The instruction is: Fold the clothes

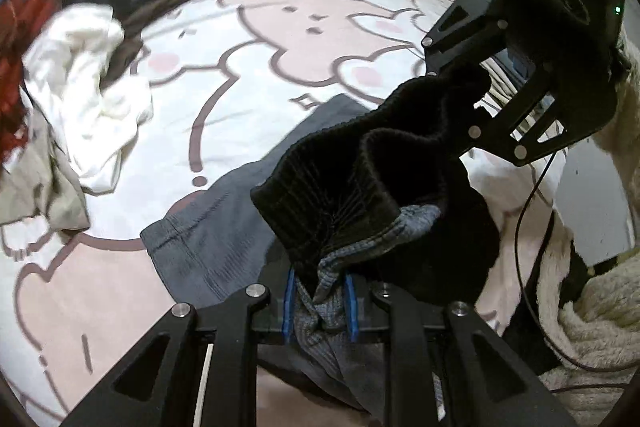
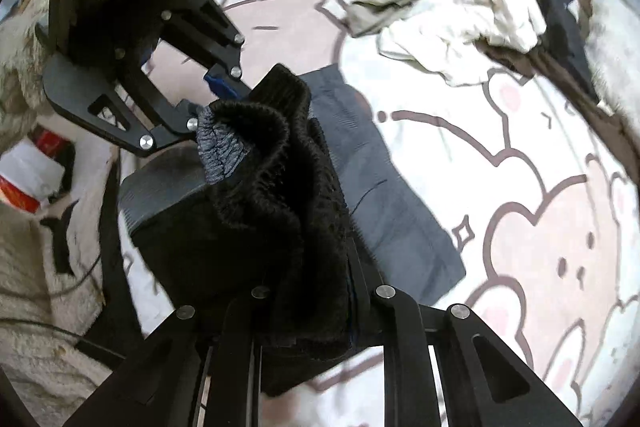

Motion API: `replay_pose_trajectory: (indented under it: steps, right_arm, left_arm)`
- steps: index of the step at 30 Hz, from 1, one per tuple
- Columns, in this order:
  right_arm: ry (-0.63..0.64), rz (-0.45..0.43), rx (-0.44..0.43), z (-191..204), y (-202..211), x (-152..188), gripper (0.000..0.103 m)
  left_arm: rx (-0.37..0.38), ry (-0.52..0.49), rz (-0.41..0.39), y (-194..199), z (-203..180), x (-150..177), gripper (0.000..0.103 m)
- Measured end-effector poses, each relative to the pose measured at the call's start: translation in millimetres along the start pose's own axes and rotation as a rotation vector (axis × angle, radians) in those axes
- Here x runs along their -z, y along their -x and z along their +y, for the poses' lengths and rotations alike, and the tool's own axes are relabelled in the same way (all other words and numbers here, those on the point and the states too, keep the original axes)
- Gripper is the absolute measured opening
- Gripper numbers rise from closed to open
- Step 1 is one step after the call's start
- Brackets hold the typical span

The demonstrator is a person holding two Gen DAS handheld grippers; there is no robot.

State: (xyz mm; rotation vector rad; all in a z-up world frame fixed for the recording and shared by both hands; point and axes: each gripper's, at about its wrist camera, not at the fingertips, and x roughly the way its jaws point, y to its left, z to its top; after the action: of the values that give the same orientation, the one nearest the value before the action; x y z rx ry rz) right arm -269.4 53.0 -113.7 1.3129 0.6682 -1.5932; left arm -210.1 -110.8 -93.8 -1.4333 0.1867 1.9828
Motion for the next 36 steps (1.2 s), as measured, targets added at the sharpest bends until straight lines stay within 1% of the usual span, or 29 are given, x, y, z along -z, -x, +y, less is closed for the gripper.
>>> replay_pose_trajectory:
  steps: [3,4,5,6,7,8,9,10,11,14,16,18,19,20,21,23,25,28,31,33,34,35,36]
  right_arm:
    - [-0.059,0.036,-0.085,-28,-27,-4,0.018]
    - [-0.082,0.04,-0.095,-35,-34,-4,0.018]
    - [-0.112,0.043,-0.098,-42,-42,-4,0.019]
    - [-0.15,0.047,-0.092,-50,-50,-3,0.024]
    - [-0.181,0.039,-0.07,-57,-54,-1,0.038]
    - [-0.204,0.018,-0.037,-62,-55,1,0.061]
    - [-0.227,-0.003,-0.005,-68,-55,3,0.069]
    - [-0.254,-0.032,0.023,-73,-52,5,0.075]
    - [-0.286,-0.069,0.046,-80,-44,8,0.076]
    - [-0.395,-0.172,0.093,-95,-20,20,0.076]
    - [-0.488,-0.248,0.079,-101,0,38,0.076]
    - [-0.539,-0.308,0.059,-90,18,61,0.076]
    - [-0.551,-0.335,0.057,-79,28,75,0.076]
    - [-0.554,-0.353,0.062,-65,34,90,0.076]
    - [-0.558,-0.366,0.064,-52,36,101,0.076]
    - [-0.572,-0.39,0.067,-24,40,125,0.076]
    - [-0.607,-0.413,0.063,12,38,150,0.076]
    - [-0.665,-0.43,0.097,70,27,182,0.076]
    - [-0.689,-0.444,0.121,100,11,196,0.075]
    - [-0.687,-0.456,0.155,114,2,199,0.075]
    - [-0.682,-0.466,0.181,118,-1,198,0.07]
    - [-0.679,-0.478,0.201,120,-4,197,0.063]
    - [-0.678,-0.488,0.212,120,-6,196,0.06]
  left_arm:
    - [0.025,0.039,0.034,-16,18,0,0.02]
    - [0.025,0.052,0.043,-21,23,0,0.02]
    - [0.019,0.065,0.044,-24,28,1,0.023]
    - [0.012,0.077,0.042,-25,32,2,0.026]
    - [0.009,0.095,0.032,-25,37,3,0.028]
    - [0.007,0.114,0.016,-23,42,4,0.031]
    - [0.005,0.133,-0.002,-19,46,5,0.037]
    - [0.003,0.151,-0.019,-16,50,7,0.04]
    - [-0.002,0.163,-0.035,-14,54,7,0.042]
    - [-0.023,0.196,-0.084,0,56,13,0.042]
    - [-0.026,0.21,-0.122,15,49,22,0.042]
    - [-0.029,0.208,-0.157,34,37,36,0.044]
    - [-0.032,0.206,-0.172,41,30,42,0.047]
    - [-0.03,0.208,-0.187,48,22,51,0.053]
    - [-0.025,0.211,-0.203,55,13,60,0.055]
    - [-0.014,0.217,-0.233,64,-4,79,0.055]
    - [0.004,0.234,-0.243,64,-21,102,0.055]
    - [0.011,0.264,-0.244,52,-43,130,0.055]
    - [-0.007,0.292,-0.249,37,-58,153,0.055]
    - [-0.02,0.301,-0.257,30,-64,161,0.055]
    - [-0.025,0.302,-0.266,27,-67,164,0.055]
    - [-0.03,0.298,-0.273,25,-69,166,0.055]
    - [-0.043,0.286,-0.281,22,-72,166,0.055]
